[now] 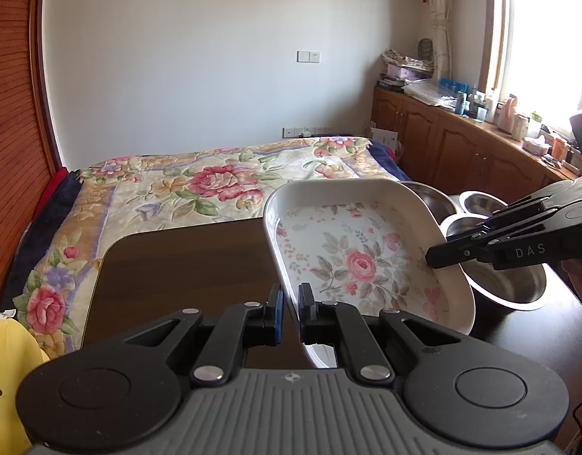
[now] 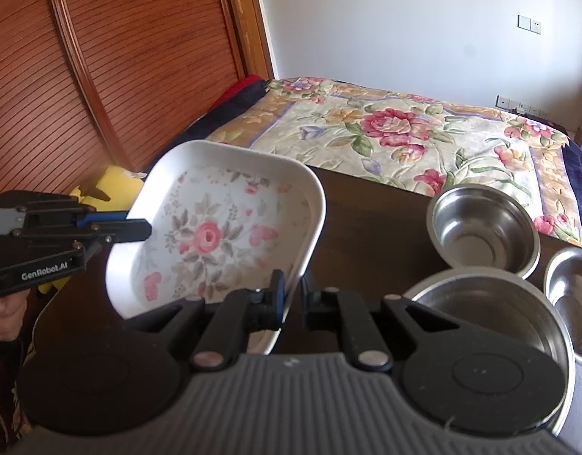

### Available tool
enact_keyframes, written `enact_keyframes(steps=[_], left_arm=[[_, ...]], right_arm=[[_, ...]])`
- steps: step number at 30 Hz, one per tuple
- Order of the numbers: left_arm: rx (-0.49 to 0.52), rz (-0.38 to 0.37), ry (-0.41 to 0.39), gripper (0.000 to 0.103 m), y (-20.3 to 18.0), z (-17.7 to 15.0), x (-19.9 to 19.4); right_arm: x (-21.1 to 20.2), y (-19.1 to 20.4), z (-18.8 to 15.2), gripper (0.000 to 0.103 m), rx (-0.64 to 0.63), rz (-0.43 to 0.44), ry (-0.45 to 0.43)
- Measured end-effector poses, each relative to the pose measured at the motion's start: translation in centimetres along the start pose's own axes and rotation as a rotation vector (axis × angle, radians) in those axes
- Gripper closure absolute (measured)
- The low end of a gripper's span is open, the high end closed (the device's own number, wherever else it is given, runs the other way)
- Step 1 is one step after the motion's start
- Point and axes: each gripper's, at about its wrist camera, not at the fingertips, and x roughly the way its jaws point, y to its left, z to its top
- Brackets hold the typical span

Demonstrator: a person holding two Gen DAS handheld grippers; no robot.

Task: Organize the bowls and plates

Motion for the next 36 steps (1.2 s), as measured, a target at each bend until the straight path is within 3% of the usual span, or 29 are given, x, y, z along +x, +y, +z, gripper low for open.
enact_keyframes(steps=[36], left_arm=[[0.048, -0.046, -0.069, 0.094, -5.2, -5.0, -7.0]], right_arm=[[-7.7, 1.3, -6.5, 0.092, -0.015, -0.047, -0.088]])
